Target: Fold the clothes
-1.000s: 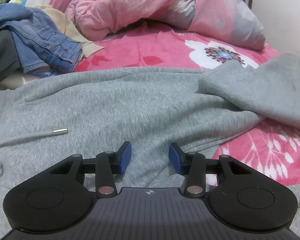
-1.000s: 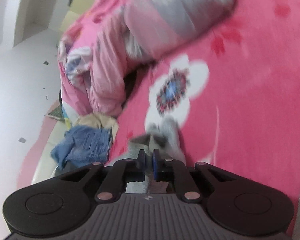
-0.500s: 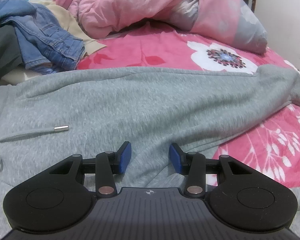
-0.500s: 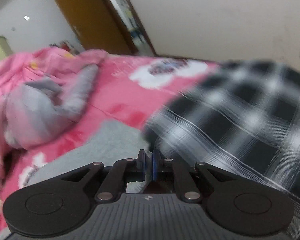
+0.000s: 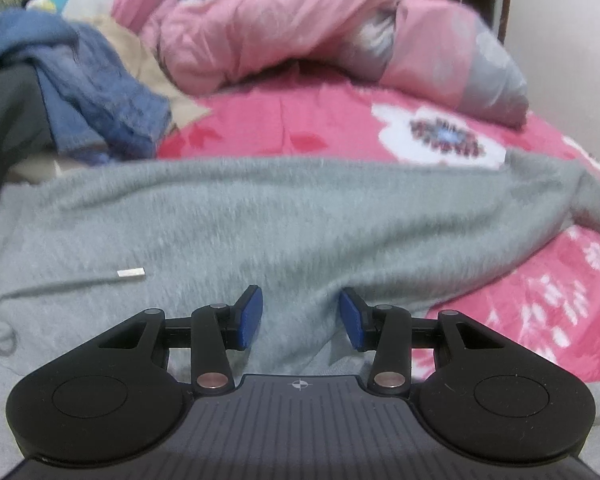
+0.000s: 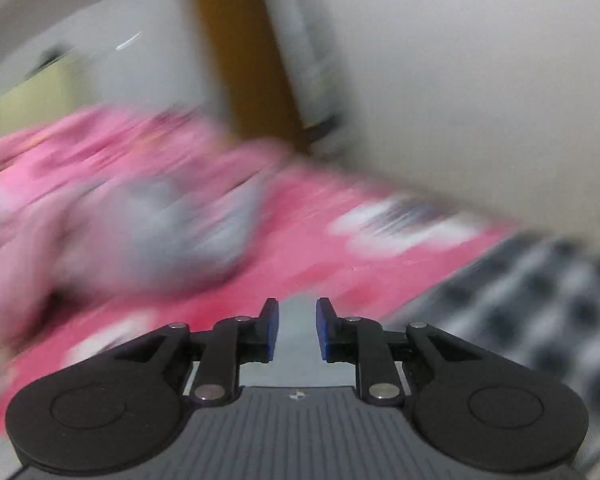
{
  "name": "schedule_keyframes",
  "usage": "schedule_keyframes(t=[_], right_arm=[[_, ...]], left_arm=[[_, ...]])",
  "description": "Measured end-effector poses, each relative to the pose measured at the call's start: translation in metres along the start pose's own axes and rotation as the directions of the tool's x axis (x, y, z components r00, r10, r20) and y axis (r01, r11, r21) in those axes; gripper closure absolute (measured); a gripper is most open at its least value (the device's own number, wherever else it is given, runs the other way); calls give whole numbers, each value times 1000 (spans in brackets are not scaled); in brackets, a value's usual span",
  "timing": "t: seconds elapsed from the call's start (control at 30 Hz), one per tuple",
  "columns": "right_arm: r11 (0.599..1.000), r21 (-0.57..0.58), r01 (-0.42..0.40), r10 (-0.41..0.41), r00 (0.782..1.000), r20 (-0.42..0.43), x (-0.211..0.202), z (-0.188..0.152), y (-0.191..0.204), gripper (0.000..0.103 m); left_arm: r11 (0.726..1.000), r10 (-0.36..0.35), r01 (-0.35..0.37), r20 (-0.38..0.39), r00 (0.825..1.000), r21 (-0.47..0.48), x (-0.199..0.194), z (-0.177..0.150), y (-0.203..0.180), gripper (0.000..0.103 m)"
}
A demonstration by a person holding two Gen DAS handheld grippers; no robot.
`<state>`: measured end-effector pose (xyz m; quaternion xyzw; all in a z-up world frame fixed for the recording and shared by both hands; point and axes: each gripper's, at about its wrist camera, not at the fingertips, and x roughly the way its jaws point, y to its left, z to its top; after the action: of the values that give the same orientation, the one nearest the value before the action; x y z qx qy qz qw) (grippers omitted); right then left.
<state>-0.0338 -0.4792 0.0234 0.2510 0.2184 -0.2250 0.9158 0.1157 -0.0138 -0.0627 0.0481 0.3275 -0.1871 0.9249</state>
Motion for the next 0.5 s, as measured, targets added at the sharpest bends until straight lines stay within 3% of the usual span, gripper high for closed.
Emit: schedule_keyframes(t=[0.03,0.1,0.13,0.2,0.33,0.4,0.5], right_arm=[[995,9,-95,95,990,-100,8,-9,13,79],[977,109,-184,209,933,-293,37,-34,28,79],[967,164,-195,244,896,-372,53,-47,33,79],[962,231,-148,243,852,-463,83,-66,34,79],[936,350,-32,213,843,-493,118,-82,19,79],[908,419,-24,229,864,-448,124,-84,9,79],[869,494,-28,244,893,-379,128,-88,-6,79]], left_arm=[[1000,-4,4,30,1000,8,-6,1,-3,60],[998,-42,37,91,995,55,-20,4,-15,60],[994,-71,61,111,991,89,-25,5,-22,60],[973,-160,137,113,981,185,-33,6,-43,60],[907,-254,234,11,967,350,-21,1,-82,60],[882,-264,260,-45,963,393,-4,0,-96,62],[883,-242,262,-100,965,390,17,0,-105,64]])
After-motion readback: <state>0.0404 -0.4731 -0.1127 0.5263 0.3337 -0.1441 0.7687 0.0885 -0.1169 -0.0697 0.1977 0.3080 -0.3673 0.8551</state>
